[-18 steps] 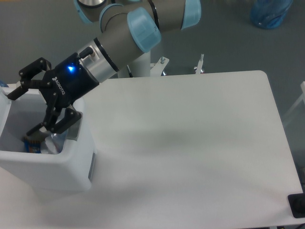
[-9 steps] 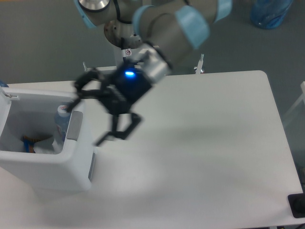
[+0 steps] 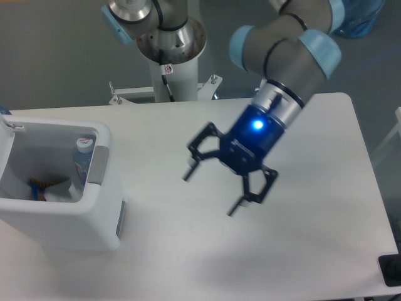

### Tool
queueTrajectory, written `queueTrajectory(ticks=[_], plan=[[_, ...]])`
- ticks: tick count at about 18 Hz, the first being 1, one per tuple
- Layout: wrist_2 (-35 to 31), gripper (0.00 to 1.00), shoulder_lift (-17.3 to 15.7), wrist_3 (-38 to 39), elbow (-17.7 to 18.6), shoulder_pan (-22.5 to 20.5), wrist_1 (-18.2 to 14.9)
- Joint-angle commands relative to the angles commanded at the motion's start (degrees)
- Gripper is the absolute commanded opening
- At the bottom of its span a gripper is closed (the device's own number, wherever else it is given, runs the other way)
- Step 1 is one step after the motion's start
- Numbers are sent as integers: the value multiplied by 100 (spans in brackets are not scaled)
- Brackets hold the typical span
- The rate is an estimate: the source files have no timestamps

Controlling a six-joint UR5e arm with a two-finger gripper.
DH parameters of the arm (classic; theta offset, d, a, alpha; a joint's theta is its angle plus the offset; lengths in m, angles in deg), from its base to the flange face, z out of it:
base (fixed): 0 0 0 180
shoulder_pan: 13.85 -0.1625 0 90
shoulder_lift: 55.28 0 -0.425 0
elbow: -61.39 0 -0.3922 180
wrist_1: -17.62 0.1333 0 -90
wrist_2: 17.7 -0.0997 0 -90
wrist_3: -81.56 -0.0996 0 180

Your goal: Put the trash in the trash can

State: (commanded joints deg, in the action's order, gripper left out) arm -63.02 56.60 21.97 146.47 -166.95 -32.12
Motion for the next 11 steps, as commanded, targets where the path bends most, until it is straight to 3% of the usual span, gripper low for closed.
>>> queueTrajectory(ticks=[8,11], plan=[[-2268,100,132,-61,-167,439,-70],[-2736,100,228,-123,-369,580,-254]])
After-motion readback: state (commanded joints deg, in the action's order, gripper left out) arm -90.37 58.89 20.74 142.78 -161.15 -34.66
